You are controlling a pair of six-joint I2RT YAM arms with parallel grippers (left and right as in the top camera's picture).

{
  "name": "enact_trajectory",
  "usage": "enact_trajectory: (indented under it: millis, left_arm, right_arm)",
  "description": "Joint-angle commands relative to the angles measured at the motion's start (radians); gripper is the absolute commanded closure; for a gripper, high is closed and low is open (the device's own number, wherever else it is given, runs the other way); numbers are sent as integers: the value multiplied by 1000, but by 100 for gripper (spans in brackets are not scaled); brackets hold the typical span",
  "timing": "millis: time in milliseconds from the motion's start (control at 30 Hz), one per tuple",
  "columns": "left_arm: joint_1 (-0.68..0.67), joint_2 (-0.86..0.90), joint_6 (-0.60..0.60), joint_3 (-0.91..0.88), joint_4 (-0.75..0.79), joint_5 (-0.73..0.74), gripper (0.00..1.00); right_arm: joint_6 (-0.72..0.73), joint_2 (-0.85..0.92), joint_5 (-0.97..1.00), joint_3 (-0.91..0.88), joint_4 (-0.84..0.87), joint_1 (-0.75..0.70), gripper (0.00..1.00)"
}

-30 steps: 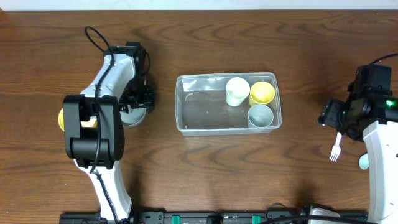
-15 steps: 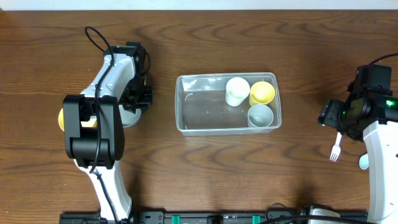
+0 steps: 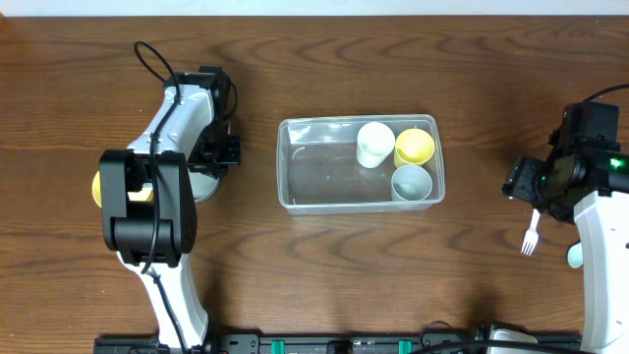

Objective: Pack container
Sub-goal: 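Carry the grey bowl into the container with the left gripper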

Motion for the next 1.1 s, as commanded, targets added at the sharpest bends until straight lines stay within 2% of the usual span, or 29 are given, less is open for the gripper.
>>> enact_trajectory:
  millis: [0, 300, 533, 633, 833, 1067]
  left_arm:
    - [-1, 0, -6, 0, -6, -5, 94]
    - [-6, -11, -6, 0, -10, -6, 94]
    - [-77, -142, 1, 22, -9, -7, 94]
    - [-145, -248, 40, 26, -8, -14, 95]
    - [-340, -445, 116, 26, 21, -151, 94]
    - [-588, -484, 248, 25, 97, -147, 94]
  right_arm:
    - [-13, -5, 3, 3, -3, -6, 22]
    - [-13, -5, 3, 3, -3, -6, 22]
    - [-13, -5, 3, 3, -3, -6, 22]
    - [-13, -5, 3, 3, -3, -6, 22]
    - [-13, -5, 3, 3, -2, -6, 21]
    - [-13, -5, 3, 3, -4, -6, 21]
